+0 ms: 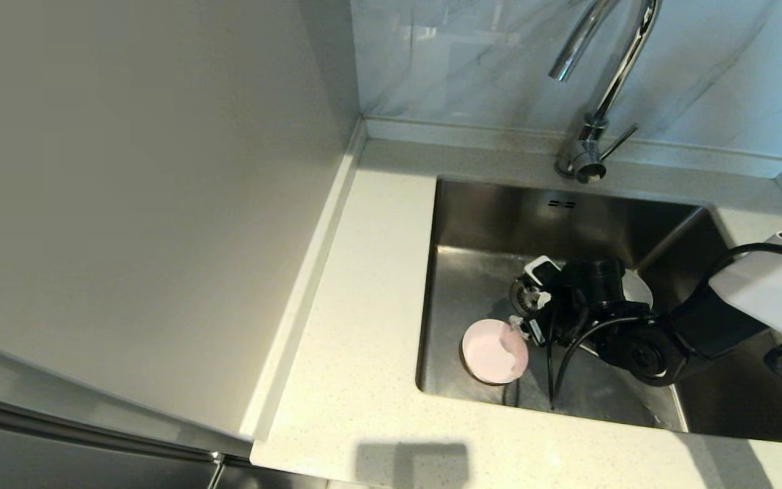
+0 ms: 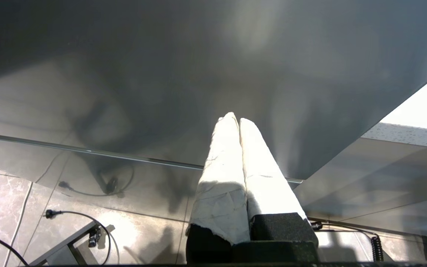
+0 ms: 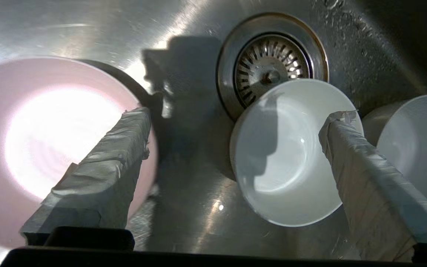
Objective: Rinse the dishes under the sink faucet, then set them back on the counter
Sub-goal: Put a bowl back to the table from the sink
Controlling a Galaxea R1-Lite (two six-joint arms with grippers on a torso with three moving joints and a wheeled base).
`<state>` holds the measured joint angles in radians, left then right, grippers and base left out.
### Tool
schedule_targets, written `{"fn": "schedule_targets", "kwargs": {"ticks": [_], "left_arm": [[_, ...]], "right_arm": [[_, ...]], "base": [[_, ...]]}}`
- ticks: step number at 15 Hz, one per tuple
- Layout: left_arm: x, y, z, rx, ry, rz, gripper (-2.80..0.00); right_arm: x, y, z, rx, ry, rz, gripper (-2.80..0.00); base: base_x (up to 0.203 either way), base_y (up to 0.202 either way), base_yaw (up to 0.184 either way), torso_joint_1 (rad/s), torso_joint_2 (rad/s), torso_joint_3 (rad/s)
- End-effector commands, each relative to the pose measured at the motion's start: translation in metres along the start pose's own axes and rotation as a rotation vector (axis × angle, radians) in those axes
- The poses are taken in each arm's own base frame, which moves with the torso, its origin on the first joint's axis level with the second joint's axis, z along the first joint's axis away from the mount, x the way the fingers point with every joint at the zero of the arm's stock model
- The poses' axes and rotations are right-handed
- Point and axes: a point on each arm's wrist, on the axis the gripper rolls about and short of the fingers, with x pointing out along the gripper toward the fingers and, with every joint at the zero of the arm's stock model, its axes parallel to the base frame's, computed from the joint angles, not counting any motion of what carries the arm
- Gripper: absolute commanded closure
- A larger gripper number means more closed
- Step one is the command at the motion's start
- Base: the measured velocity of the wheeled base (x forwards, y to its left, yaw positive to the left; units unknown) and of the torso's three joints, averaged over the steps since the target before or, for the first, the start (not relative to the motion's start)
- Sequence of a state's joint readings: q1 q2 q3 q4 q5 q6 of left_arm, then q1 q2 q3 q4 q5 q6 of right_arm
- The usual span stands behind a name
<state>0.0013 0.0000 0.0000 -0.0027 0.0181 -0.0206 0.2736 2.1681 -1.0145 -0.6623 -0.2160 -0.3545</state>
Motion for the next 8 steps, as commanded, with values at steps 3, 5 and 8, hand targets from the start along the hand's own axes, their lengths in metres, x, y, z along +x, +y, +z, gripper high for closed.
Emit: {"fn": "schedule_targets", "kwargs": {"ticks": [3, 5, 8], "left_arm": [[0.000, 0.000, 0.000, -0.001, -0.003, 0.001, 0.00], [0.000, 0.000, 0.000, -0.001, -0.003, 0.001, 0.00], [0.000, 0.000, 0.000, -0.001, -0.003, 0.001, 0.00]], "right_arm": [[0.011, -0.017, -0.009, -0.033, 0.024, -0.042, -2.80], [0.012, -0.019, -0.012, -0.038, 0.033, -0.045, -2.80], [0.014, -0.017, -0.019, -0.062, 0.055, -0.038, -2.80]], "base": [[0.000, 0.000, 0.000, 0.000, 0.00, 0.000], [0.000, 0.000, 0.000, 0.000, 0.00, 0.000], [0.000, 0.000, 0.000, 0.000, 0.00, 0.000]]}}
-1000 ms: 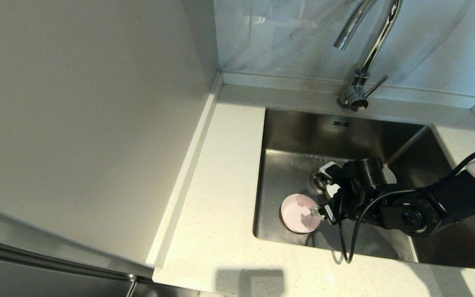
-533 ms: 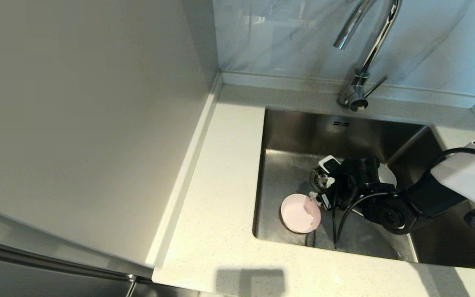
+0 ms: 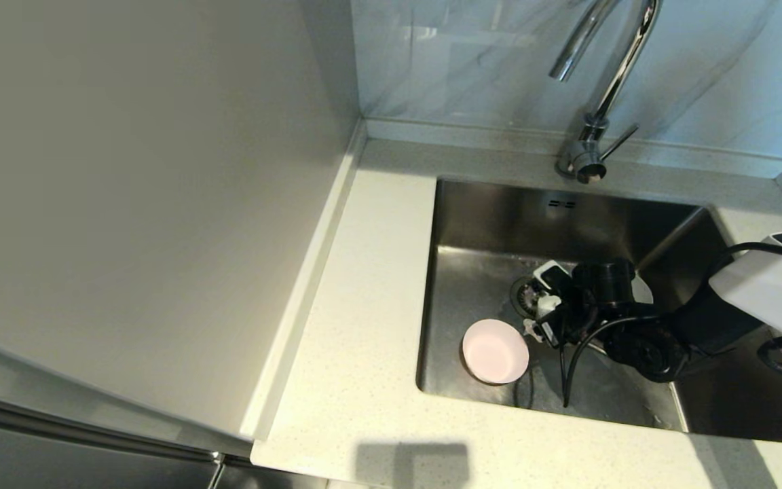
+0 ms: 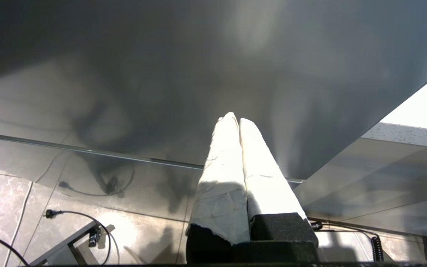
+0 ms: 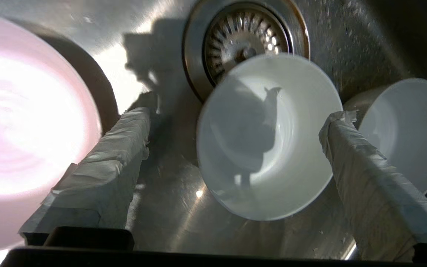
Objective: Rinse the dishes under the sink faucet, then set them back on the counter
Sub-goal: Put a bowl back to the table from the sink
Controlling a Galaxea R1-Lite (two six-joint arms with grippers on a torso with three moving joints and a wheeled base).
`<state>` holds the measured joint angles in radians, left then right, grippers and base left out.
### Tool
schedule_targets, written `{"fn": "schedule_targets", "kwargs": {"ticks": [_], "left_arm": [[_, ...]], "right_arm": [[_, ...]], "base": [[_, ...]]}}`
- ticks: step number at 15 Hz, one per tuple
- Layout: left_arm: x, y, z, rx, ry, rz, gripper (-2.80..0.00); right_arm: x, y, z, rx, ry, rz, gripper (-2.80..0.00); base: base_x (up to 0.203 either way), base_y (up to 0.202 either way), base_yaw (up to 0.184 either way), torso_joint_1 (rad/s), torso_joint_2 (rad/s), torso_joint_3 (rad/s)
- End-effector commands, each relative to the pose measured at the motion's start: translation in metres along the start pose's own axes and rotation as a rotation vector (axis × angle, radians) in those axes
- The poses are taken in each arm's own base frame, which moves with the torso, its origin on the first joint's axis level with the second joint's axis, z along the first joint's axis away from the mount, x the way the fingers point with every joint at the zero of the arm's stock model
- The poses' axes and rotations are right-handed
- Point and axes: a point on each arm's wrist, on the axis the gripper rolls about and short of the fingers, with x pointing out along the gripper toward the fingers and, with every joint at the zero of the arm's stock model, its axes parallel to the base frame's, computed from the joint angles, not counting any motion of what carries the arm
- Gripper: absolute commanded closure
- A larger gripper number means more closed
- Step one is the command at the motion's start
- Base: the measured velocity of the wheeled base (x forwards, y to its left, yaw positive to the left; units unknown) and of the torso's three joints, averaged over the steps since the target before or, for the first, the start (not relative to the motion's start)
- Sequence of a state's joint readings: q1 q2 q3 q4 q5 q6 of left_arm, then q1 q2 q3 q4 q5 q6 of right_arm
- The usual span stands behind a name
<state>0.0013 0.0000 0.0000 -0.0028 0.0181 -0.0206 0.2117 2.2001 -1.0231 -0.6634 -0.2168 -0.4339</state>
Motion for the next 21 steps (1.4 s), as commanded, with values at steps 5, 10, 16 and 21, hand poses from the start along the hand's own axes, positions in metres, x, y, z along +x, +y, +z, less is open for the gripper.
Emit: {"fn": "schedule_targets", "kwargs": {"ticks": [5, 10, 16, 21], "left_arm": [[0.000, 0.000, 0.000, -0.001, -0.003, 0.001, 0.00], [0.000, 0.000, 0.000, -0.001, -0.003, 0.001, 0.00], [0.000, 0.000, 0.000, -0.001, -0.003, -0.001, 0.00], [0.000, 0.000, 0.000, -0.001, -0.003, 0.001, 0.00]], "right_arm": [[0.009, 0.010, -0.016, -0.050, 0.050, 0.032, -2.80], [0.030, 0.011, -0.017, -0.048, 0.044, 0.016, -2.80], [0.047, 0.007, -0.023, -0.060, 0.059, 0.001, 0.00], [0.049, -0.002, -0.021, -0.048, 0.049, -0.022, 0.00]], "base": [[0.000, 0.000, 0.000, 0.000, 0.00, 0.000], [0.000, 0.000, 0.000, 0.000, 0.00, 0.000], [0.000, 0.000, 0.000, 0.000, 0.00, 0.000], [0.000, 0.000, 0.000, 0.000, 0.00, 0.000]]}}
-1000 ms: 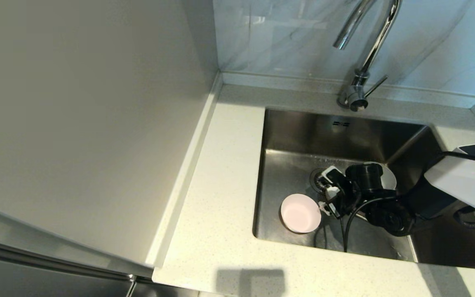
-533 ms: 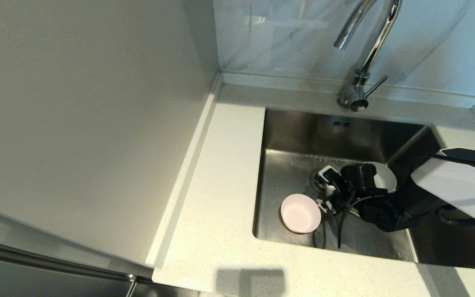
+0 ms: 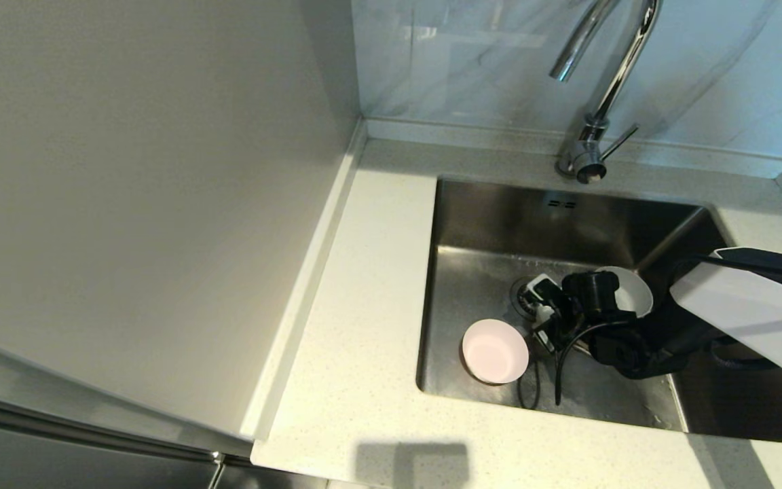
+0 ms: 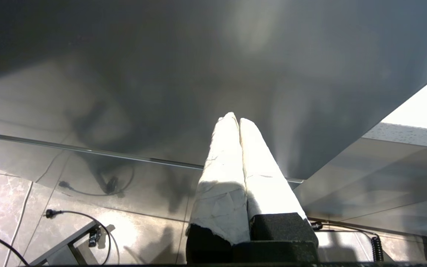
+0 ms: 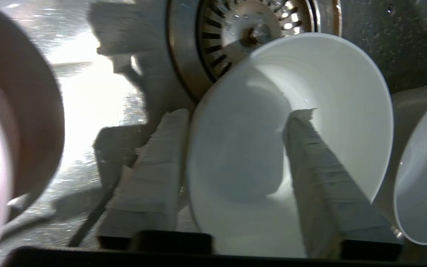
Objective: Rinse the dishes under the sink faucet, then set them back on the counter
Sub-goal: Put a bowl back to the table from the sink
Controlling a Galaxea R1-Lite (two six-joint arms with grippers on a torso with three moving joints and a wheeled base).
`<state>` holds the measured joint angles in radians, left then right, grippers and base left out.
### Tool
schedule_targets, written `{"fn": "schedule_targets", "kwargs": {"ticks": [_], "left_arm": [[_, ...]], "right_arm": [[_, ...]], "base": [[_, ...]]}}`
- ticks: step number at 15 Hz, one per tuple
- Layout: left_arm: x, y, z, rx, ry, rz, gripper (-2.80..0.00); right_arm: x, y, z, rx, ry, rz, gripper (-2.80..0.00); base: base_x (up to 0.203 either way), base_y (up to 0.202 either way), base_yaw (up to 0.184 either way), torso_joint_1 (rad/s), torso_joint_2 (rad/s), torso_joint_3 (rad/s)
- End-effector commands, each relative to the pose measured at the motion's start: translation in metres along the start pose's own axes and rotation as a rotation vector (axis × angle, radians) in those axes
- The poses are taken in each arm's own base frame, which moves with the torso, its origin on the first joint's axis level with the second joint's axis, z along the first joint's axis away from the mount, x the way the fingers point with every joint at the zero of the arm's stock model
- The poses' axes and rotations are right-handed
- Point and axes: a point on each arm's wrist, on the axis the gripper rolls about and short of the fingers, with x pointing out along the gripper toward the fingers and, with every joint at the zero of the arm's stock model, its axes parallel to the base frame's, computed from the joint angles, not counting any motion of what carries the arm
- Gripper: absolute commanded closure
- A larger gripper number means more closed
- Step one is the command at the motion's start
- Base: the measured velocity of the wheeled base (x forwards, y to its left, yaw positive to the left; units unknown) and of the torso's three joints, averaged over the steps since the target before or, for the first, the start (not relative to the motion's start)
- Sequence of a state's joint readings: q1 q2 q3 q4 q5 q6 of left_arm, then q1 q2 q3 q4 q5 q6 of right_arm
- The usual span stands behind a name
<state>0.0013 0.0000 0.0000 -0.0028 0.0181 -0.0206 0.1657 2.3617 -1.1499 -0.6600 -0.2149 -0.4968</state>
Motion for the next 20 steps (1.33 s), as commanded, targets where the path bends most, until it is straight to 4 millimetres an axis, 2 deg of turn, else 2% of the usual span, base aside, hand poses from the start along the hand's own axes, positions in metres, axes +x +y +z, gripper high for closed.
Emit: {"fn": "schedule_targets", "kwargs": {"ticks": [1, 8, 11, 14, 16, 18, 20], "left_arm": [[0.000, 0.000, 0.000, -0.001, -0.003, 0.001, 0.00], [0.000, 0.000, 0.000, -0.001, -0.003, 0.001, 0.00], [0.000, 0.000, 0.000, -0.001, -0.003, -0.001, 0.00], [0.000, 0.000, 0.000, -0.001, -0.003, 0.001, 0.00], [0.000, 0.000, 0.000, -0.001, -0.003, 0.000, 0.00], [0.000, 0.000, 0.000, -0.001, -0.003, 0.001, 0.00], [0.000, 0.000, 0.000, -0.001, -0.003, 0.001, 0.00]], "right_arm": [[0.000, -0.004, 0.002, 0.002, -0.010, -0.012, 0.00], [-0.010, -0.012, 0.014, 0.014, -0.044, -0.030, 0.00], [-0.025, -0.034, 0.024, 0.040, -0.080, -0.070, 0.00], [-0.069, -0.065, 0.039, 0.129, -0.110, -0.094, 0.00], [-0.106, -0.080, 0.049, 0.231, -0.014, -0.038, 0.00], [-0.149, -0.096, 0.068, 0.360, 0.087, 0.066, 0.00], [-0.191, -0.105, 0.097, 0.605, 0.121, 0.255, 0.00]], "base": [[0.000, 0.000, 0.000, 0.000, 0.00, 0.000], [0.000, 0.000, 0.000, 0.000, 0.00, 0.000], [0.000, 0.000, 0.000, 0.000, 0.00, 0.000], [0.000, 0.000, 0.000, 0.000, 0.00, 0.000], [0.000, 0.000, 0.000, 0.000, 0.00, 0.000], [0.000, 0.000, 0.000, 0.000, 0.00, 0.000], [0.000, 0.000, 0.000, 0.000, 0.00, 0.000]]}}
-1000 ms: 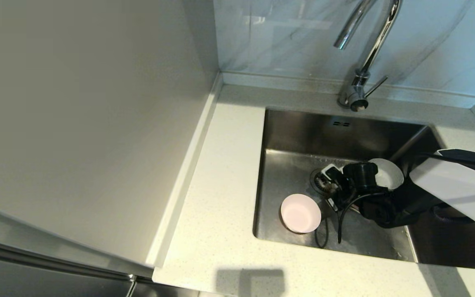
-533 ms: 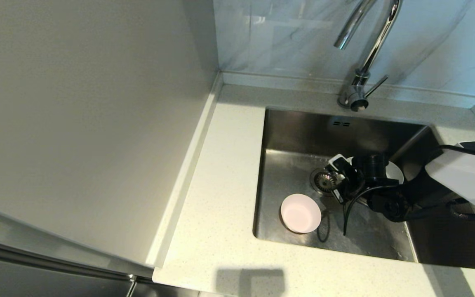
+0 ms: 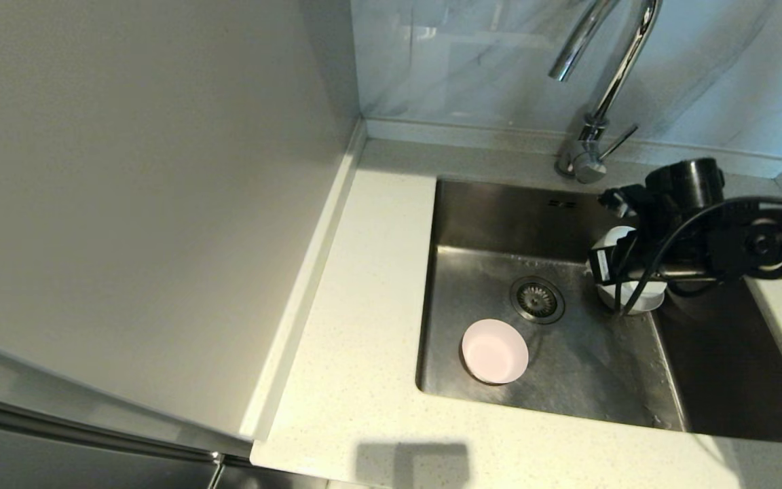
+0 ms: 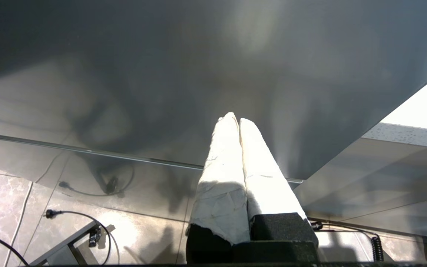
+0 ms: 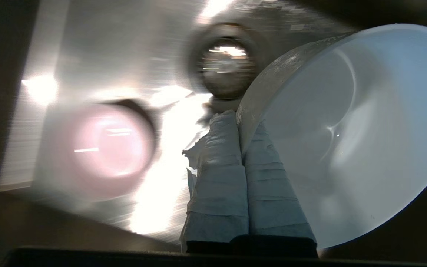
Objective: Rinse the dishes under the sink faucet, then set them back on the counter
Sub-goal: Put a bowl back to the table from the sink
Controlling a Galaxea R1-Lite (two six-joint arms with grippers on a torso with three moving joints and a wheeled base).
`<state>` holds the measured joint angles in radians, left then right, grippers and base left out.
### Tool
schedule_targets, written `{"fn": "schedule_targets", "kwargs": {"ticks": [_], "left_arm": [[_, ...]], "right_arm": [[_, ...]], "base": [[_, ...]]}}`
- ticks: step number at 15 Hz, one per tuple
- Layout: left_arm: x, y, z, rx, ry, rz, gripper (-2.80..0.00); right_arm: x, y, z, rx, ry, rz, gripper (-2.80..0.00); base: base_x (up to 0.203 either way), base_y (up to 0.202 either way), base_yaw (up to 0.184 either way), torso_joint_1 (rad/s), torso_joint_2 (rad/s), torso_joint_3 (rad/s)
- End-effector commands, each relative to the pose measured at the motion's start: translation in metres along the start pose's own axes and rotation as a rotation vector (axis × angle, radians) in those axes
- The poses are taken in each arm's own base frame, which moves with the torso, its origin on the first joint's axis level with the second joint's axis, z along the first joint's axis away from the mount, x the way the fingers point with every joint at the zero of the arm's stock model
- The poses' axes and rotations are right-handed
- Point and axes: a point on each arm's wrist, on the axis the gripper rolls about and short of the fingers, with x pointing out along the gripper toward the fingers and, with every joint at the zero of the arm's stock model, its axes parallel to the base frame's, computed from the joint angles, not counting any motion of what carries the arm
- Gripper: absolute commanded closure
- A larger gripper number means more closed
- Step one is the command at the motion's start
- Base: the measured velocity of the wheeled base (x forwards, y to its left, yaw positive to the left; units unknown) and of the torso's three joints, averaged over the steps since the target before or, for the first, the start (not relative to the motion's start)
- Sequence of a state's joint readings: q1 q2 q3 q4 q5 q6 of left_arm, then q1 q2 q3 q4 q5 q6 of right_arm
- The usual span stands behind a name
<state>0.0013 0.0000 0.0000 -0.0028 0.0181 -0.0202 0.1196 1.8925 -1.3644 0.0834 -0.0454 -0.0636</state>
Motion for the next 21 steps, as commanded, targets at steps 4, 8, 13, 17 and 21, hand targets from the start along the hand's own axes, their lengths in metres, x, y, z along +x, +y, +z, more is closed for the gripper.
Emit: {"fn": "schedule_targets", "kwargs": {"ticks": [4, 8, 13, 17, 21], "left_arm": [[0.000, 0.000, 0.000, -0.001, -0.003, -0.001, 0.00], [0.000, 0.000, 0.000, -0.001, -0.003, 0.001, 0.00], [0.000, 0.000, 0.000, -0.001, -0.003, 0.001, 0.00], [0.000, 0.000, 0.000, -0.001, -0.003, 0.001, 0.00], [0.000, 0.000, 0.000, -0.001, -0.003, 0.001, 0.00]], "right_arm": [[-0.124, 0.028, 0.051, 0.571, 0.398, 0.616, 0.00], [-0.151, 0.044, 0.039, 0.888, 0.918, 1.009, 0.00], [-0.143, 0.060, 0.024, 1.041, 1.225, 1.063, 0.00], [-0.140, 0.059, 0.028, 0.993, 1.130, 0.993, 0.00], [-0.136, 0.041, 0.018, 0.564, 0.723, 0.562, 0.00]], "base": [[0.000, 0.000, 0.000, 0.000, 0.00, 0.000], [0.000, 0.000, 0.000, 0.000, 0.00, 0.000], [0.000, 0.000, 0.000, 0.000, 0.00, 0.000], [0.000, 0.000, 0.000, 0.000, 0.00, 0.000], [0.000, 0.000, 0.000, 0.000, 0.00, 0.000]]}}
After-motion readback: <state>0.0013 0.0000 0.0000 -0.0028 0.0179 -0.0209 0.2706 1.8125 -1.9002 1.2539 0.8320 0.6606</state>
